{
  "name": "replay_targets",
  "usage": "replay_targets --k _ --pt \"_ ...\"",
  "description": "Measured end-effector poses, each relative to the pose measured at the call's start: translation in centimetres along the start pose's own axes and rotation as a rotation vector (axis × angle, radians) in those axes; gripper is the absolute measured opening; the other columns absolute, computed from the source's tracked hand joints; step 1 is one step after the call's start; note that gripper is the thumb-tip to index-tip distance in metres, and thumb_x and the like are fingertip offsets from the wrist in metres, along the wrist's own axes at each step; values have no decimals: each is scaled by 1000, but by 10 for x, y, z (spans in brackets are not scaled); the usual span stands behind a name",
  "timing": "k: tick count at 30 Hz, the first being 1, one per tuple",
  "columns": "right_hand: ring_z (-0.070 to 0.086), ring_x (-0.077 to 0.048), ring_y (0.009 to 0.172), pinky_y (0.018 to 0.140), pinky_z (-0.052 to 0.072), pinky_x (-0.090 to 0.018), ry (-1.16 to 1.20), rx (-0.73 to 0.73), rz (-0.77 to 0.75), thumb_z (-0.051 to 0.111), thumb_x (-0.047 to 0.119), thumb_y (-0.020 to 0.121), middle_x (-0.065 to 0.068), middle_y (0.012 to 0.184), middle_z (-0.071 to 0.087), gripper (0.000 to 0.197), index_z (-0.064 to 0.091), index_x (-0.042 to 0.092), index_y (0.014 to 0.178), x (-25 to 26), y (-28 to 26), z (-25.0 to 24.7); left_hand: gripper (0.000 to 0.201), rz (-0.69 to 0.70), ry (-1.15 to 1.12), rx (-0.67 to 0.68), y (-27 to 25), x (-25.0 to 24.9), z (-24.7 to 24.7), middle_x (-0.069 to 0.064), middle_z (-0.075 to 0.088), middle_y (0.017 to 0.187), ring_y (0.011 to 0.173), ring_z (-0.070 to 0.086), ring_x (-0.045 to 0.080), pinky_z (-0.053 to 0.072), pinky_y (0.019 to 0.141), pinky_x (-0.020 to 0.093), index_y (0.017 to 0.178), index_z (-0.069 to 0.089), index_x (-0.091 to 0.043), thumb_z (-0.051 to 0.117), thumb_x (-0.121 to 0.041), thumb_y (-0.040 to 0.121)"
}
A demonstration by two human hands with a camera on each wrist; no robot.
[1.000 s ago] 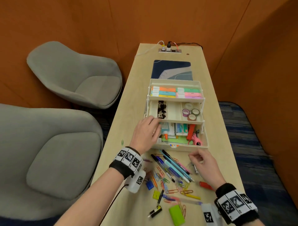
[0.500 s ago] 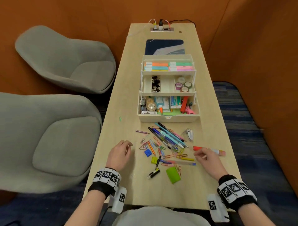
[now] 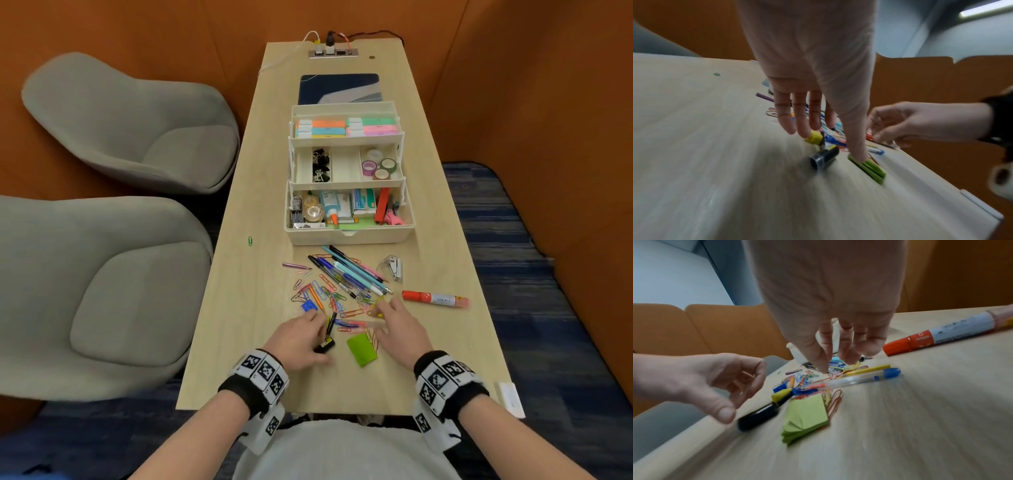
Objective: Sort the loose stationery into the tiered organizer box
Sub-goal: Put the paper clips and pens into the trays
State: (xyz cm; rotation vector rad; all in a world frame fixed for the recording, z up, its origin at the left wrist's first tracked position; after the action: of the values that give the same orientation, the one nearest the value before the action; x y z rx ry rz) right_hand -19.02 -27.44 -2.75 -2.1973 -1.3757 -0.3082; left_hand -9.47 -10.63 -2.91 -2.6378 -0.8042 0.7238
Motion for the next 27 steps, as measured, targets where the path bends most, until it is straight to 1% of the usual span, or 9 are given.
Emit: replay_targets --k 3,8,11,15,17,19,22,24,27 --pt "44 -10 83 70 41 -22 -71 -14 0 55 28 92 3 107 38 16 52 22 106 -5 11 3 41 4 65 32 6 -6 9 -2 53 98 82 52 18 38 66 28 93 45 -18 68 -48 78" --pt "43 -12 81 67 41 -23 -134 -18 0 51 28 93 2 101 38 12 53 17 99 -15 18 7 18 -9 115 5 8 -2 7 0 56 98 86 55 19 42 70 29 83 47 -20 60 -32 87" --pt "45 -15 82 68 40 -25 -115 -72 78 53 25 92 -1 106 41 12 53 17 100 -36 16 -4 16 -55 88 -57 6 11 1 -2 54 93 81 53 17 41 67 27 80 47 -20 57 -31 87" --pt "52 -19 96 73 44 -27 -55 -110 128 57 22 89 -2 113 44 17 53 19 105 -49 11 -15 17 -108 67 -115 4 25 -7 -7 44 88 78 51 17 39 64 26 80 45 -21 56 -32 86" --pt "50 -18 104 77 42 -25 -37 -133 33 55 14 88 0 115 45 22 53 19 109 -41 6 -15 16 -71 73 -189 4 21 -13 -6 43 92 81 50 16 37 63 25 83 47 -20 56 -33 87" --pt "44 -15 114 89 39 -24 -65 -58 -124 51 8 88 3 123 45 32 54 22 116 -27 -4 -5 11 19 52 -251 8 5 -18 -4 46 99 89 50 16 36 65 24 91 51 -19 54 -30 88" --pt "37 -19 126 102 37 -33 -197 103 -365 45 7 87 8 146 37 54 44 28 137 -12 -14 18 23 166 89 -220 21 -25 -15 -1 47 115 106 44 17 40 79 28 113 54 -18 54 -26 92" --pt "37 -21 124 100 39 -37 -260 152 -402 45 11 89 10 152 29 59 34 30 144 -9 -13 27 31 175 182 -151 33 -33 -8 1 44 125 115 40 19 37 89 31 124 50 -17 52 -24 94" --pt "33 -22 128 104 35 -37 -262 147 -400 45 18 92 11 151 31 55 33 31 145 -9 -7 28 30 117 255 -79 44 -30 -4 4 45 128 119 39 22 34 95 34 125 51 -15 48 -23 97"
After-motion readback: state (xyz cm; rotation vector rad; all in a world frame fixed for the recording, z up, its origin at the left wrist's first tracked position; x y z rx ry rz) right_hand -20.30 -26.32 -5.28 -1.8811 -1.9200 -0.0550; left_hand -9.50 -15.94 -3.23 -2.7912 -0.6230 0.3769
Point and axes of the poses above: each hand's wrist, its own y-axis towards the middle knuckle, its own z-axis out of the palm, x = y × z, the point moved 5 cm from there along y, towards the middle knuckle
